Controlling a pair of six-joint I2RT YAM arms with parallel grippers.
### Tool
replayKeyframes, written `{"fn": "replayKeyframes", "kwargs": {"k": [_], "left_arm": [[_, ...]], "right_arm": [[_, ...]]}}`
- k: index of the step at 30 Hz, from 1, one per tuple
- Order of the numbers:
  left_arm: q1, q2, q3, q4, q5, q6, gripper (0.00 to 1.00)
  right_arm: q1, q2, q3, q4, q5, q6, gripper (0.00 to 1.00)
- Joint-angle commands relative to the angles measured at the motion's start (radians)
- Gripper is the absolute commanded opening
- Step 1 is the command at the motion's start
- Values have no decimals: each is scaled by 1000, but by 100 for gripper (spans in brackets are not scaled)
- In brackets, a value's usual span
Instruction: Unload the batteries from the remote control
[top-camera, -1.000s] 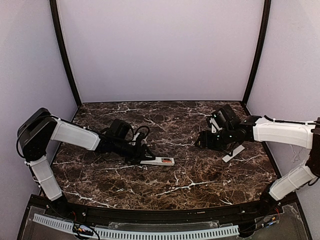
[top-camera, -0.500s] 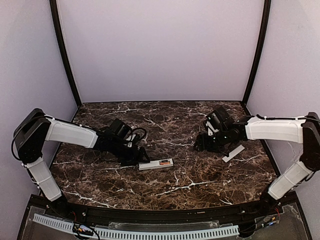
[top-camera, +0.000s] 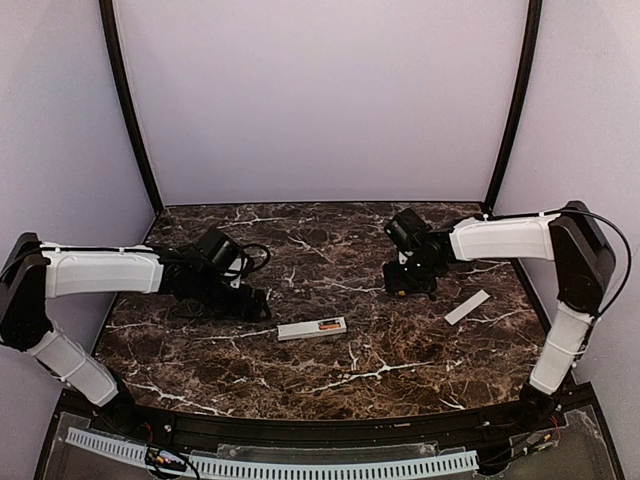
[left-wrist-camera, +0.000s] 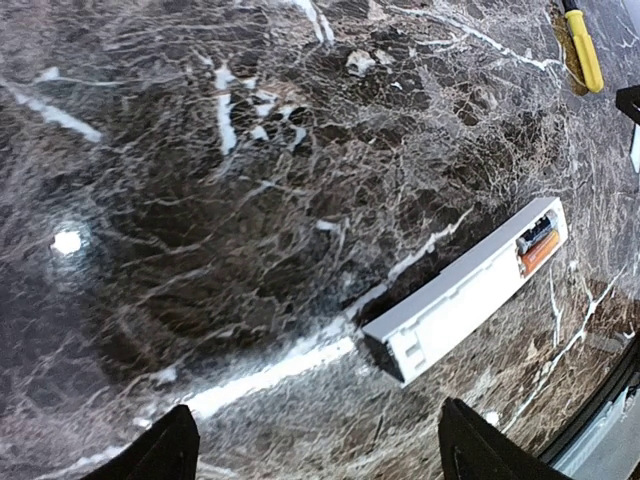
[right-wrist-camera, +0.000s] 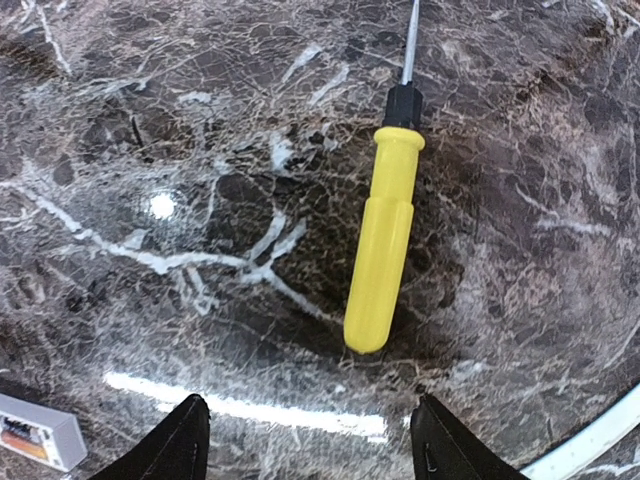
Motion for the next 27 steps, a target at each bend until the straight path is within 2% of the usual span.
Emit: {"fn": "replayKeyframes", "kwargs": {"k": [1,7,12,19,27], "left_arm": [[2,-151,-53,-147,-110,45,84],[2,-349,-151,-194,-138,14,83],[2,-471,-199,-202,-154,-15,82],[2,-487,-194,-208,-176,-19,81],[2,-466,-175,-198,-169,-2,80]], "right_arm": [[-14,69,68,-60,107,-31,66],[-38,137,109,-62,122,-60,59],[-44,183,126,-37,91,-81,47],[-47,213,134,-19,84,-90,32],[-58,192,81,25,73,-113,0]]}}
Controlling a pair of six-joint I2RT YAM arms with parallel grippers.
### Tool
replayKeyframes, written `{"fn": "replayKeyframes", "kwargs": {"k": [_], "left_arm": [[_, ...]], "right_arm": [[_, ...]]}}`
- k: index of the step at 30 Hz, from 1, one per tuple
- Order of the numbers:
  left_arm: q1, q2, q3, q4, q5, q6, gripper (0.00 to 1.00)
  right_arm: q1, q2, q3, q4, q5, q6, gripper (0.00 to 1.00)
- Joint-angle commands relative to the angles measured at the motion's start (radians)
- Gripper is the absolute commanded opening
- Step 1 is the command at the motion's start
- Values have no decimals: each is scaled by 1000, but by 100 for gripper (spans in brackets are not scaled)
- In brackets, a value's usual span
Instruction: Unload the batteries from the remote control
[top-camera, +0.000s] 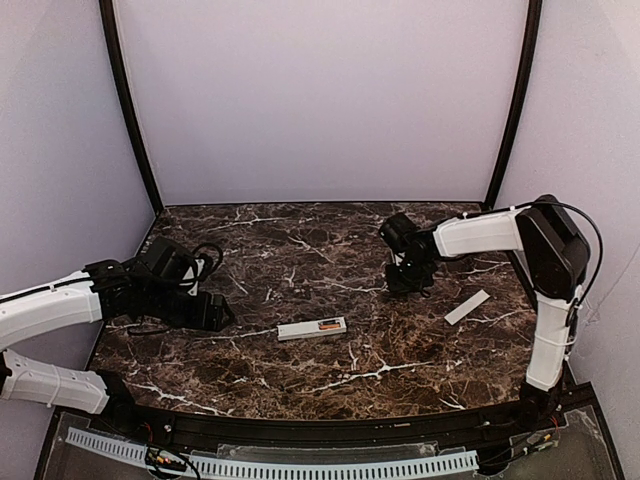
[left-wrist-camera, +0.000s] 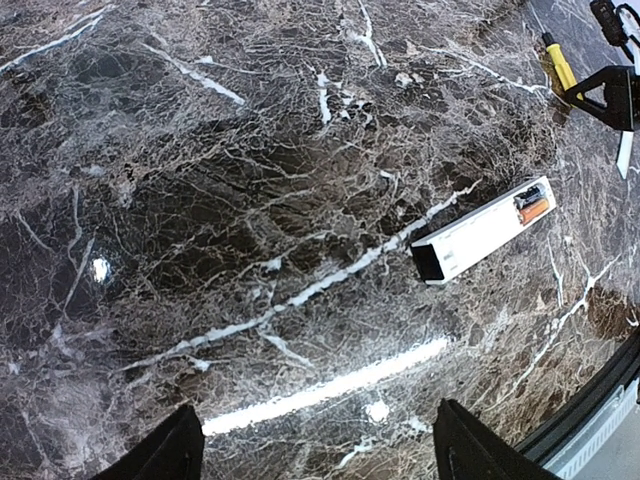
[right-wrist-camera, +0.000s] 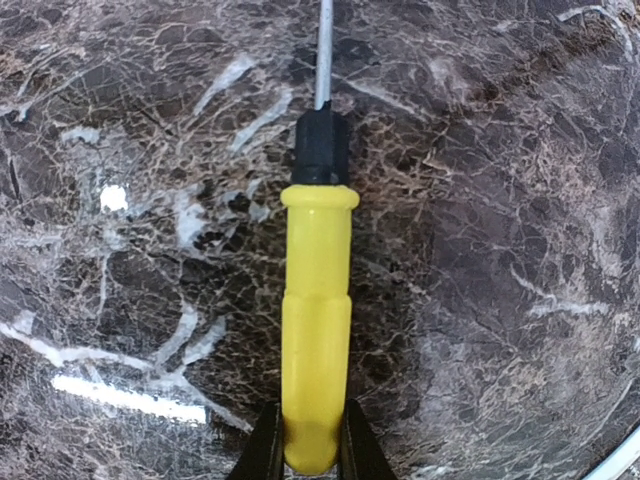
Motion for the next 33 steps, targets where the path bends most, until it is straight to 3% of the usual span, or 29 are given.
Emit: {"fn": "replayKeyframes", "kwargs": {"k": [1,7,14,20,33], "left_arm": [[2,9,18,-24,-8,14,80],[2,5,33,-3,57,60,77],[2,-17,84,19,202,127,77],[2,0,134,108,392,93,74],[2,74,171,406,704,-33,65]], "right_arm": [[-10,-16,-40,38,-5,-29,0],[-10,-155,-130,147,-171,-127,0],[-7,-345,-213,213,-506,-206,0],[20,-460,-271,280,-791,-218,0],[204,-588,-258,284,-1074,-221,0]]}}
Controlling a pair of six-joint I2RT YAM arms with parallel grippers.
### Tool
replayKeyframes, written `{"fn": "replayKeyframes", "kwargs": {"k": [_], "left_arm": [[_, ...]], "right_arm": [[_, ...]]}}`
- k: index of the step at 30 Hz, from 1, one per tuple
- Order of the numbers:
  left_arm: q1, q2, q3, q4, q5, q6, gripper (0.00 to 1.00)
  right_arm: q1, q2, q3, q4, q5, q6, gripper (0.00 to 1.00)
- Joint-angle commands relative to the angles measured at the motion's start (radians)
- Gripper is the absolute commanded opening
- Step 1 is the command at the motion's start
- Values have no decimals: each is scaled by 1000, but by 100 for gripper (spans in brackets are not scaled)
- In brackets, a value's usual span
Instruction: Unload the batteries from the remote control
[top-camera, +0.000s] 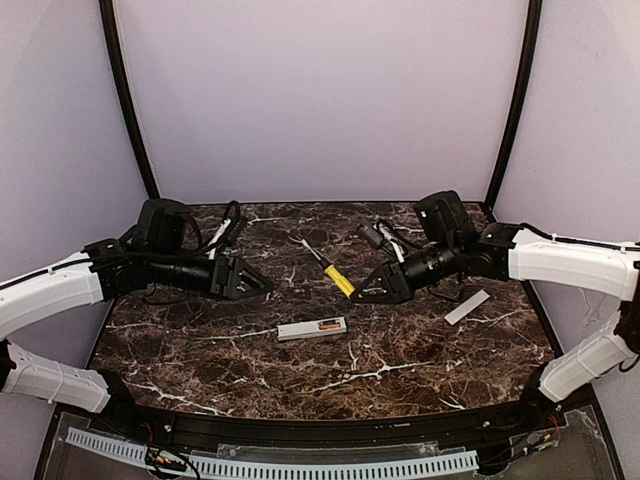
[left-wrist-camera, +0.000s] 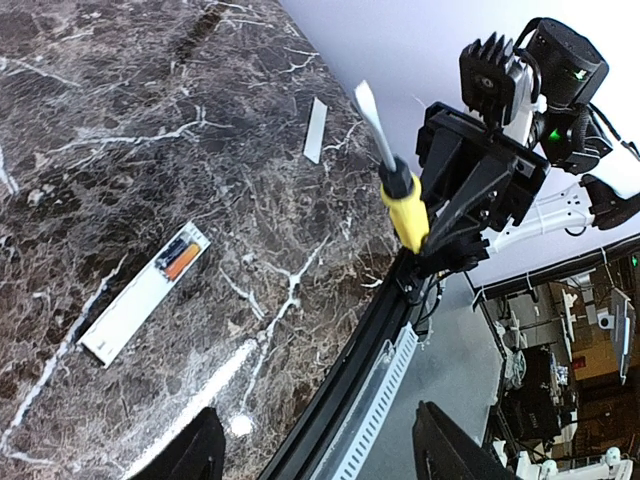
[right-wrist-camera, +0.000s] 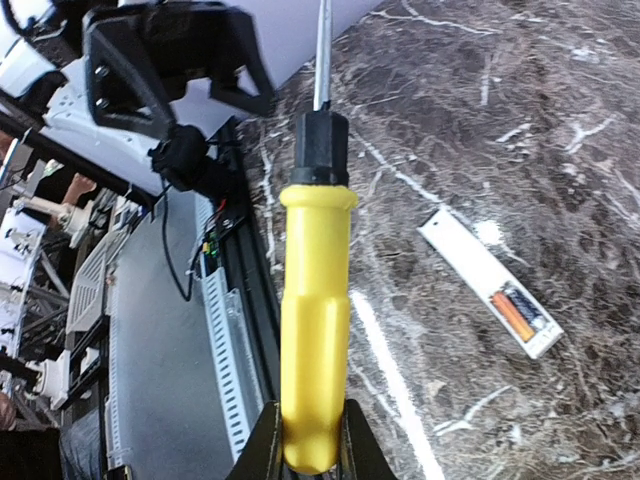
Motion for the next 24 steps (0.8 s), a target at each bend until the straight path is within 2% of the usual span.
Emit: {"fn": "replayKeyframes", "kwargs": {"k": [1,8,17,24], "left_arm": [[2,19,12,148,152,-44,64],[2,60,-3,335,279,-109,60],[0,90,4,334,410,-88,53],[-25,109,28,277,428,-49,49]], "right_arm": [[52,-18,15,21,-147,-10,0],[105,-8,29,18,-243,-7,0],[147,13,49,18,-316,-10,0],[161,47,76,-1,-320,-14,0]]}}
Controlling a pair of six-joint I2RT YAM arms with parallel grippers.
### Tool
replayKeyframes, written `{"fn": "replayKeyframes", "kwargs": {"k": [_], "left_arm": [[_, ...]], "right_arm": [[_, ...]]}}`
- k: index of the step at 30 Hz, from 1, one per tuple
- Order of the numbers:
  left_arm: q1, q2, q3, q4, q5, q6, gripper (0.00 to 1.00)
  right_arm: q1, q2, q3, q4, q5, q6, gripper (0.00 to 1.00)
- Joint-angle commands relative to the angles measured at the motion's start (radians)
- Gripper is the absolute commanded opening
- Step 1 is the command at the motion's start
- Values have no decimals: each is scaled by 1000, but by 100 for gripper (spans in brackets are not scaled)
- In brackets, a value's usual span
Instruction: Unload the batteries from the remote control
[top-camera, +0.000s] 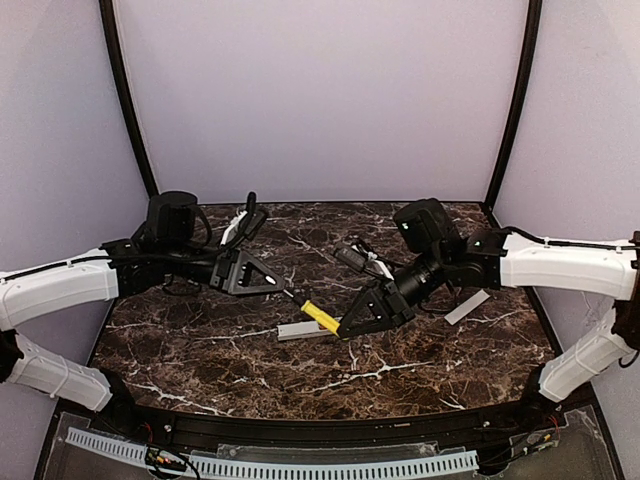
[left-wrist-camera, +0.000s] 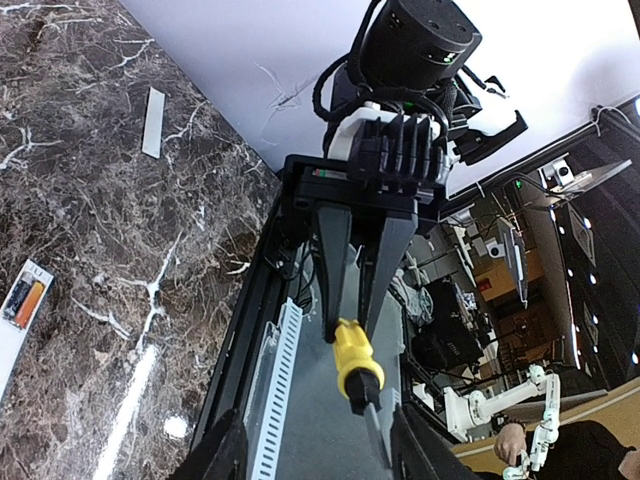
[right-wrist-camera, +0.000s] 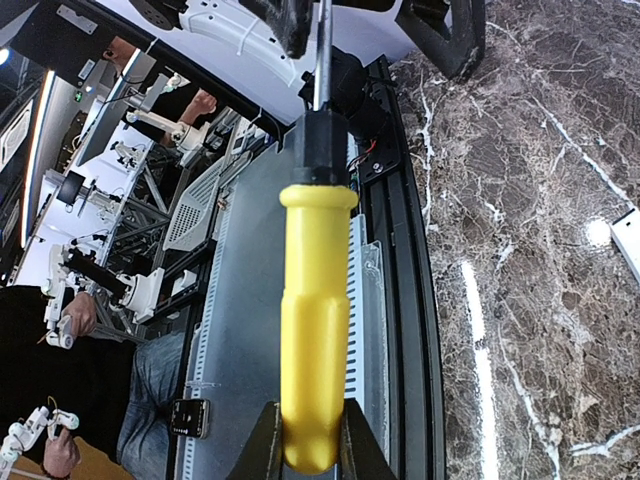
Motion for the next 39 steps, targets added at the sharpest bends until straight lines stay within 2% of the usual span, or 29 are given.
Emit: {"fn": "replayKeyframes", "kwargs": {"k": [1,11,25,31,36,39], "left_arm": [[-22,10,29,-37,40,38,49],[-59,12,30,-98,11,81,36],[-60,-9,27,-91,11,89,32],[-63,-12,18,-88,12,90,20],[-78,-13,13,-94,-2,93,2],[-87,-19,-11,-44,-12,76,1]], "right_arm": [[14,23,39,6,-24,-14,0],[22,38,51,-6,-25,-21,0],[28,35,50,-49,-14,-39,0],[28,39,57,-50,-5,-37,0],[28,46,62,-50,2,-37,0],[28,46,64,-43,36,-34,0]]}}
